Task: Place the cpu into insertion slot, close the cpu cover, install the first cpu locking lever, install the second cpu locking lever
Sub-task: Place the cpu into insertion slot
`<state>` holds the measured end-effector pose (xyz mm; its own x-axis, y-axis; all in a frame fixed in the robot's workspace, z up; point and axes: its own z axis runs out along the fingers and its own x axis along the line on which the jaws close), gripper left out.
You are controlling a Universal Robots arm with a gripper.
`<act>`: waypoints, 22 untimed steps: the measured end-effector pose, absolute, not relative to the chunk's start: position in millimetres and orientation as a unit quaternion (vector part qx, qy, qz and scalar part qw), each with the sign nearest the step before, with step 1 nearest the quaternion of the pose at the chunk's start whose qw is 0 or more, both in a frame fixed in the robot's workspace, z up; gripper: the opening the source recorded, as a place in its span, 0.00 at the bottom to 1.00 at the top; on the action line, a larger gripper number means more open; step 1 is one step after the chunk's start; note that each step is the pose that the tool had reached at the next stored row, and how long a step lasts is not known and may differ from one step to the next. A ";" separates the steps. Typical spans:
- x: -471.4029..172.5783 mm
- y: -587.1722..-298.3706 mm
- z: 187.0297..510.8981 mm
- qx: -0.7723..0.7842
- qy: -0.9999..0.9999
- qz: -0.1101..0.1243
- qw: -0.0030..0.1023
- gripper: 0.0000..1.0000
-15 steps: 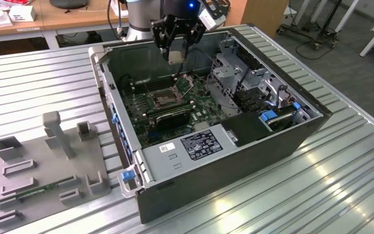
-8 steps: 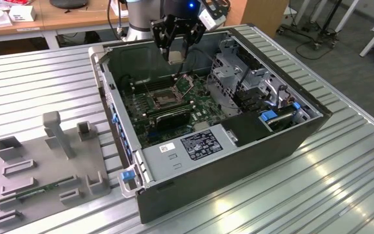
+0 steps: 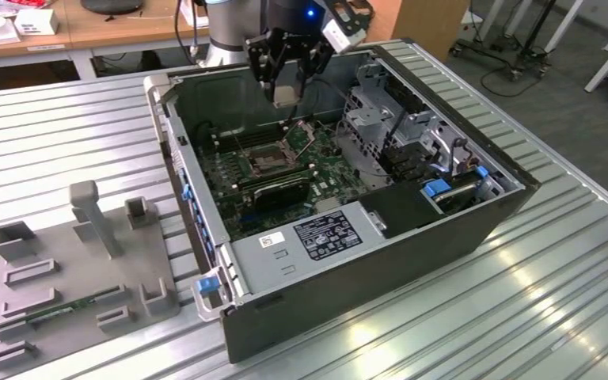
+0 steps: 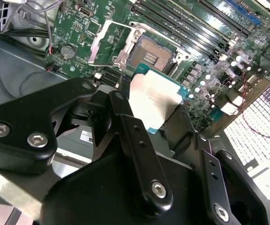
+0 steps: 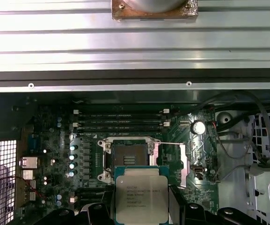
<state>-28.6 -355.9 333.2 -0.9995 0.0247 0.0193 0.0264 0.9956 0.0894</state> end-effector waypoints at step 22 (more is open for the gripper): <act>-36.1 -355.9 294.5 -0.013 -0.999 -0.045 0.009 0.54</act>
<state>-36.1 -355.9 294.5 -0.9995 0.0247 0.0193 0.0264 0.9957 0.0893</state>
